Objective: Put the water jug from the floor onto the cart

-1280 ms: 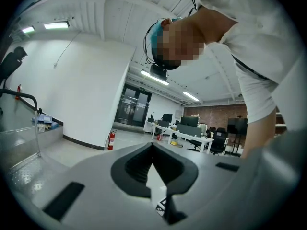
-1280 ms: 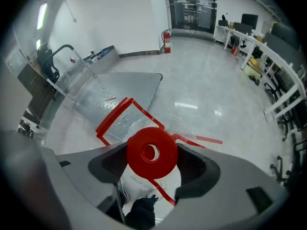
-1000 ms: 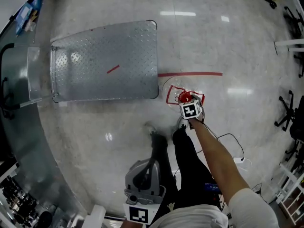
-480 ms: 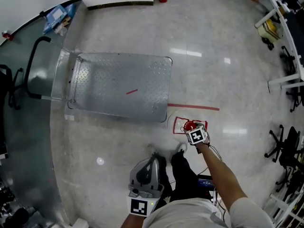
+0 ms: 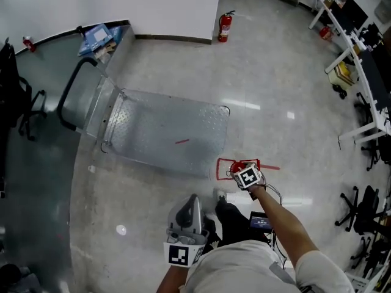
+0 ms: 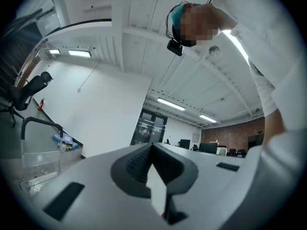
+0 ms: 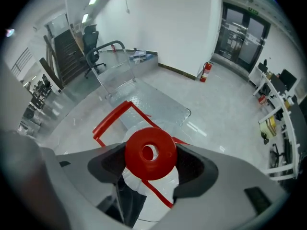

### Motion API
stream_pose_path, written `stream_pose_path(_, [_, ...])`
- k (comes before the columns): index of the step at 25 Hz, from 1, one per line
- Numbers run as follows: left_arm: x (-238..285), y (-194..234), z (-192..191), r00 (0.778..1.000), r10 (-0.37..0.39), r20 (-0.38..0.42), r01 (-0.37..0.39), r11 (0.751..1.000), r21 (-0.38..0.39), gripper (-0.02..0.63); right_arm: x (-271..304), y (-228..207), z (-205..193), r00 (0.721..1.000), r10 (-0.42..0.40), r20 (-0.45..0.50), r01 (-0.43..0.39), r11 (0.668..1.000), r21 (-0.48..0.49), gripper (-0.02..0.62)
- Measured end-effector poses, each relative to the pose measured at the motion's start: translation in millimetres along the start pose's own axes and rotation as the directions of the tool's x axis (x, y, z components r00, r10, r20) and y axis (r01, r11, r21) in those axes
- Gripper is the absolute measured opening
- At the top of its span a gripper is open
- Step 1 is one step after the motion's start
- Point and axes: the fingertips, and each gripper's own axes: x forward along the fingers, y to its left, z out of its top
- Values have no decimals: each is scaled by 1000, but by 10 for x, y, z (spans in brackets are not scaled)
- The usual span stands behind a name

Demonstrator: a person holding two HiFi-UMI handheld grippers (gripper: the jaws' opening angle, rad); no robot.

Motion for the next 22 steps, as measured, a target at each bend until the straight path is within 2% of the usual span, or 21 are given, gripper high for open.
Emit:
stream_pose_path(8, [429, 220, 105, 999, 31, 34, -34, 997, 66, 3, 225, 206, 974, 994, 66, 90, -53, 989, -135, 304])
stream_pose_path(11, [700, 353, 69, 997, 68, 48, -72, 994, 76, 3, 371, 214, 1296, 991, 78, 106, -59, 984, -170, 304])
stream_pose_path(15, [1067, 474, 16, 991, 129, 34, -131, 988, 84, 3, 490, 212, 1563, 991, 99, 94, -79, 979, -190, 304])
stream_pose_path(22, [1528, 827, -122, 993, 120, 2, -119, 986, 117, 3, 850, 147, 1733, 996, 78, 51, -69, 986, -153, 304])
